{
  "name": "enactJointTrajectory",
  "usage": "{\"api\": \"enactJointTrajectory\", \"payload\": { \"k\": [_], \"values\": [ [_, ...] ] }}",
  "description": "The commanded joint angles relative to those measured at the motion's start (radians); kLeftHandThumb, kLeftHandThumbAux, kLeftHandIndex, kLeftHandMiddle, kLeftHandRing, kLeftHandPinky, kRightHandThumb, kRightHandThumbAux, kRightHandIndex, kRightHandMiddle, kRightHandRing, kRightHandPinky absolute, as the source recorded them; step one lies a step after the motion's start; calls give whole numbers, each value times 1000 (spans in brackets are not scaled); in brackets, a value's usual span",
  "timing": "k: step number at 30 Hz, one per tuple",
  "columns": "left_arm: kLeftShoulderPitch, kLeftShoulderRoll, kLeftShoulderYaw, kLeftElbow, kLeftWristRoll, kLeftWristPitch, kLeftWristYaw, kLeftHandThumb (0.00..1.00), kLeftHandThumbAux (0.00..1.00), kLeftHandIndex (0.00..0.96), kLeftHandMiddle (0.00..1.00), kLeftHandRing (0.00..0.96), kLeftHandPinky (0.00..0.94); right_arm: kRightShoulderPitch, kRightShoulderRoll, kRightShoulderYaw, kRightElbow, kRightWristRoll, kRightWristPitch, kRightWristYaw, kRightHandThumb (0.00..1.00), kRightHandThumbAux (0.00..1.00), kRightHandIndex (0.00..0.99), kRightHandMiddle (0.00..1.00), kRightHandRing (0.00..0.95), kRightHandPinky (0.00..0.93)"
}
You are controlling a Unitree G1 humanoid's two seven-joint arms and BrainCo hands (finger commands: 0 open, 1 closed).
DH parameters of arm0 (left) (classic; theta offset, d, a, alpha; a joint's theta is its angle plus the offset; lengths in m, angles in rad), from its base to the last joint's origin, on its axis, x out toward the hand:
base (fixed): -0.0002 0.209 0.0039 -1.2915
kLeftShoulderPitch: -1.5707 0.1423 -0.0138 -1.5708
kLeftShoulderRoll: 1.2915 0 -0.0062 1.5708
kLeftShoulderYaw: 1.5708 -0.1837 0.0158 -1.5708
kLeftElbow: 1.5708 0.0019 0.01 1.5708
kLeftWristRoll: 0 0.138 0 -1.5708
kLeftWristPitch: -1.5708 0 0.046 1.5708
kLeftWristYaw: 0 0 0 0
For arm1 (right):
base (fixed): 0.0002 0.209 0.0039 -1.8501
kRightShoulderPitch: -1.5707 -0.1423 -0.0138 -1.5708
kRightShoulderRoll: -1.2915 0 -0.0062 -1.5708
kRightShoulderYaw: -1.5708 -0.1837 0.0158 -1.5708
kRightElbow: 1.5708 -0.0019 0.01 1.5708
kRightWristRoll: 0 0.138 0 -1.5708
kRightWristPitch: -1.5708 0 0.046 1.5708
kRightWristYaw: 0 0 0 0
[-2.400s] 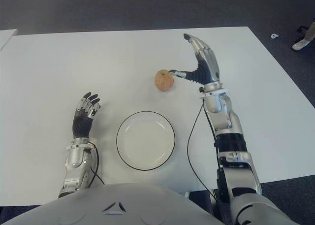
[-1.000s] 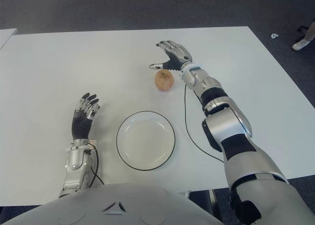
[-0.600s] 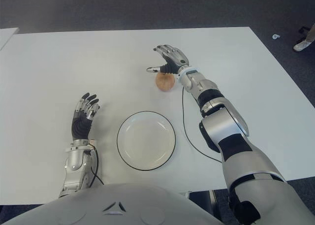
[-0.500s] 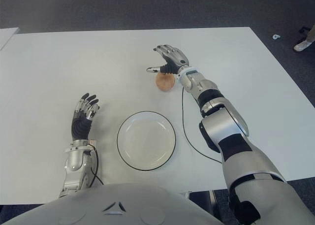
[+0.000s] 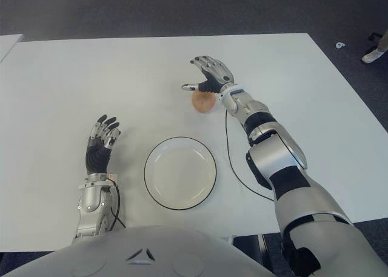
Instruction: Put the apples into the plate.
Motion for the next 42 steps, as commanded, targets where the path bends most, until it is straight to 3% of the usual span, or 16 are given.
{"api": "enactJointTrajectory", "payload": {
  "k": [1, 32, 42],
  "values": [
    [8, -3, -9, -5, 4, 24, 1, 302, 550, 123, 201, 226, 254, 35, 3, 12, 9, 2, -14, -6, 240, 154, 0, 0, 0, 0],
    [32, -4, -28, -26, 24, 14, 10, 280, 525, 134, 195, 221, 251, 115, 52, 37, 58, 1, 37, 14, 273, 179, 0, 0, 0, 0],
    [88, -28, -65, -83, 43, 15, 27, 306, 546, 126, 196, 216, 241, 134, 68, 39, 77, 3, 75, 32, 278, 192, 0, 0, 0, 0]
  ]
}}
